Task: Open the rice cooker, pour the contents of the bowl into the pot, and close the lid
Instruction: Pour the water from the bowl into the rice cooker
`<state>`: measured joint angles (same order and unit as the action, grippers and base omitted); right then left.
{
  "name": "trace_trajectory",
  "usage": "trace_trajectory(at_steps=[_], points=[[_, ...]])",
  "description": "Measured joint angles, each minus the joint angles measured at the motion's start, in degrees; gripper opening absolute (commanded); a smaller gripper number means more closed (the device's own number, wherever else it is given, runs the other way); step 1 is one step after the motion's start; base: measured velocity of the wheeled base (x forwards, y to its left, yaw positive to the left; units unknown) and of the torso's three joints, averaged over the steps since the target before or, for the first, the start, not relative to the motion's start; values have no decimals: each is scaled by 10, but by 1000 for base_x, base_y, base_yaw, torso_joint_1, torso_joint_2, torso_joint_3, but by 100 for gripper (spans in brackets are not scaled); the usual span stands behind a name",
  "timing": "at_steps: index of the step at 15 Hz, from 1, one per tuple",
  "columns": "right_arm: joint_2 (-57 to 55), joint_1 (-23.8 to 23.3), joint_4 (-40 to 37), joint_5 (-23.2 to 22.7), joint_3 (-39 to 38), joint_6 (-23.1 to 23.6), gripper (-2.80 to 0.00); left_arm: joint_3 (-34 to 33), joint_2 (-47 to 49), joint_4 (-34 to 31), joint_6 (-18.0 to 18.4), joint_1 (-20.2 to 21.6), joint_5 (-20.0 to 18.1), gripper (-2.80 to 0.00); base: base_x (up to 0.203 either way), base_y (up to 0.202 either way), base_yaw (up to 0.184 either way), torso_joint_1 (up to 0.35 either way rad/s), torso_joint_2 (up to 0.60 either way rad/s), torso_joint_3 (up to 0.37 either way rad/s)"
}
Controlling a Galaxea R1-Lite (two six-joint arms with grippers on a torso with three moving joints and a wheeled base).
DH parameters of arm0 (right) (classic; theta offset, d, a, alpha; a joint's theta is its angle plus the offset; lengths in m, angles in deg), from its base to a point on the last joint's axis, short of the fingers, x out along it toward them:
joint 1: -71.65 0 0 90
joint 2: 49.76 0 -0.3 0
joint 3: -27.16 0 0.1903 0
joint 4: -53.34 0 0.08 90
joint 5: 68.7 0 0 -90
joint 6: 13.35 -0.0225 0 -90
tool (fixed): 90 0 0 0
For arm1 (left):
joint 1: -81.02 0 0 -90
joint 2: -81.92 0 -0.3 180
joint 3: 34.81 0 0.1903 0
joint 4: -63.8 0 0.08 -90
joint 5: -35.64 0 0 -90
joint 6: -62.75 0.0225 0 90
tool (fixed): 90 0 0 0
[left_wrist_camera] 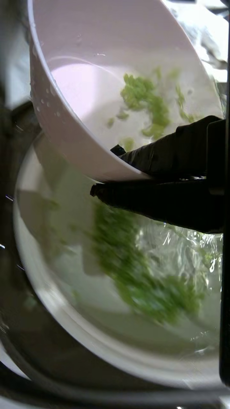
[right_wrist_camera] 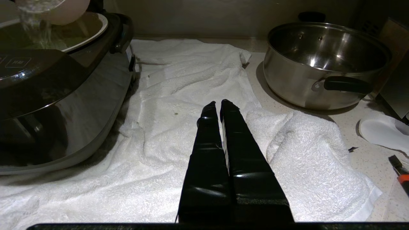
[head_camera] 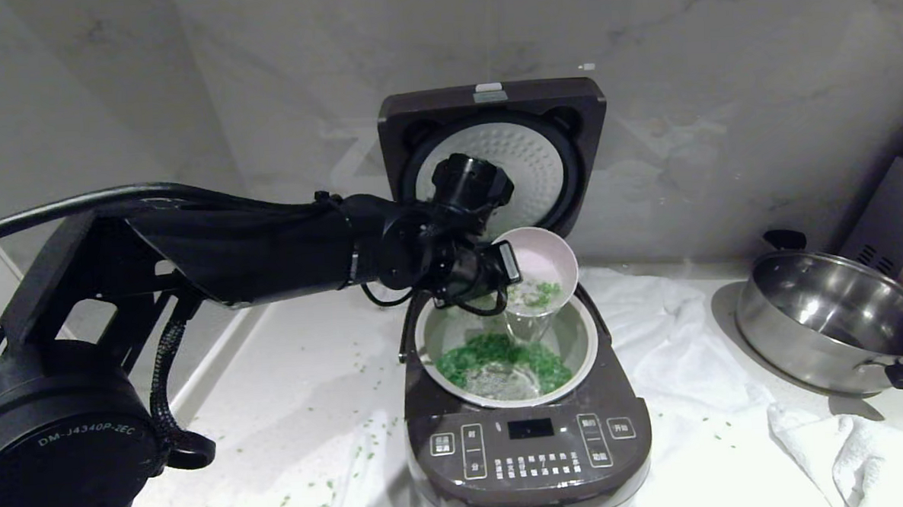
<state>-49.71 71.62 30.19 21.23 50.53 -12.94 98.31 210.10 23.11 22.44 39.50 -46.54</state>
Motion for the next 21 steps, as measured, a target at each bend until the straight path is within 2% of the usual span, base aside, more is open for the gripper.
trace_trajectory(at_steps=[2,5,9,12,14,16,21], points=[[0,0,0,0,0,0,-280,-36,4,69,1,2,-2,-280,0,0,0,0,0,0],[0,0,0,0,0,0,-280,-141,4,241,14,8,-19,-280,0,0,0,0,0,0],[0,0,0,0,0,0,-280,-286,6,554,30,34,-72,-280,0,0,0,0,0,0],[0,0,0,0,0,0,-280,-348,21,775,33,63,-89,-280,0,0,0,0,0,0],[0,0,0,0,0,0,-280,-358,26,843,33,68,-83,-280,0,0,0,0,0,0],[0,0,0,0,0,0,-280,-363,34,882,33,69,-76,-280,0,0,0,0,0,0],[0,0,0,0,0,0,-280,-367,37,891,32,67,-68,-280,0,0,0,0,0,0]])
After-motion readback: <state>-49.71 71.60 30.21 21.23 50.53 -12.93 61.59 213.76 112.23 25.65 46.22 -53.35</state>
